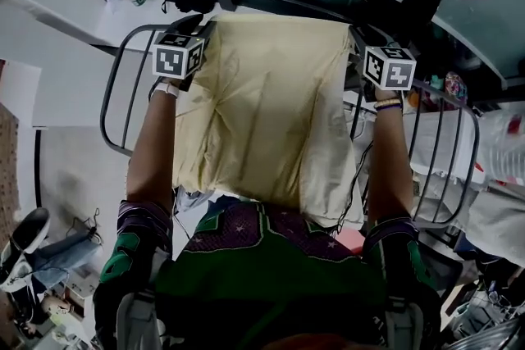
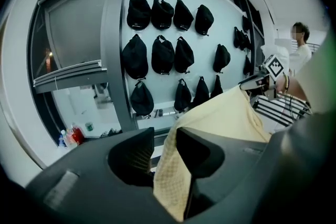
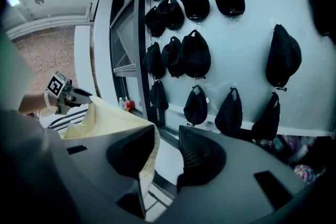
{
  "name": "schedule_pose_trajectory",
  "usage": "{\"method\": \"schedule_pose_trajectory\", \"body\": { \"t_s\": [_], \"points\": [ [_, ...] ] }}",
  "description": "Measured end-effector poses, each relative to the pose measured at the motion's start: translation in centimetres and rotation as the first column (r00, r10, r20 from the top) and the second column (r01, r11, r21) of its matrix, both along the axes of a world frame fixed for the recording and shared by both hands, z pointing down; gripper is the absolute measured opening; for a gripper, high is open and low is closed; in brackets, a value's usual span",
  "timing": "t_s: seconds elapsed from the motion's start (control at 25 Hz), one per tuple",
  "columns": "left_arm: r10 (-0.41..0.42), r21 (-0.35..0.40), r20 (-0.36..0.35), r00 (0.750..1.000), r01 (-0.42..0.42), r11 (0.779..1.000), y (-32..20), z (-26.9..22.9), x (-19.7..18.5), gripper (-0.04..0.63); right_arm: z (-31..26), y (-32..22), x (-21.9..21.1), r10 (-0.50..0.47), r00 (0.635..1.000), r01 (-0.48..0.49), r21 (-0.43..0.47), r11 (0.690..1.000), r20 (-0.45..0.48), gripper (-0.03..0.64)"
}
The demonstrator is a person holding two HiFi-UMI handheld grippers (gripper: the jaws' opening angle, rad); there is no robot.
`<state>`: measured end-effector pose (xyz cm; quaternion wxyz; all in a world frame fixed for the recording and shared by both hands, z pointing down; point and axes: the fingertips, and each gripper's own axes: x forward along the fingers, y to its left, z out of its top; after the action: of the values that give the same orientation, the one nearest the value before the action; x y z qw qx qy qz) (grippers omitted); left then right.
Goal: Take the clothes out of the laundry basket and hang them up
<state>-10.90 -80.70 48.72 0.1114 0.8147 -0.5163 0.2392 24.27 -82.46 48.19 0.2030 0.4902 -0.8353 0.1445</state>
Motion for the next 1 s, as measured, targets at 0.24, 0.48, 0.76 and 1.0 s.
{"method": "schedule_pose_trajectory", "body": {
  "t_s": [0.24, 0.48, 0.76, 1.0],
  "points": [
    [-0.02, -0.02, 0.037, 0.999, 0.021, 1.0, 1.0, 0.5, -1.1, 0.14, 3.2, 0.6, 2.7, -0.027, 0.991, 0.006, -0.161, 0.987, -0.13, 0.155],
    [-0.057, -0.057, 0.088, 0.994, 0.063, 0.996, 0.7, 1.3, -2.8, 0.114, 3.5, 1.2, 4.4, 0.008, 0.995, -0.025, -0.17, 0.985, -0.1, 0.155],
    [0.045, -0.191, 0.195, 0.98, -0.007, 0.982, 1.1, 3.7, -4.5, 0.101, 3.7, 2.6, 2.9, -0.021, 0.999, 0.017, -0.158, 0.987, -0.029, 0.155],
    [0.145, -0.284, 0.201, 0.969, -0.084, 0.955, 3.7, 5.4, -4.0, 0.106, 2.7, 2.6, 1.6, -0.044, 0.999, 0.042, -0.136, 0.99, -0.009, 0.155]
  ]
}}
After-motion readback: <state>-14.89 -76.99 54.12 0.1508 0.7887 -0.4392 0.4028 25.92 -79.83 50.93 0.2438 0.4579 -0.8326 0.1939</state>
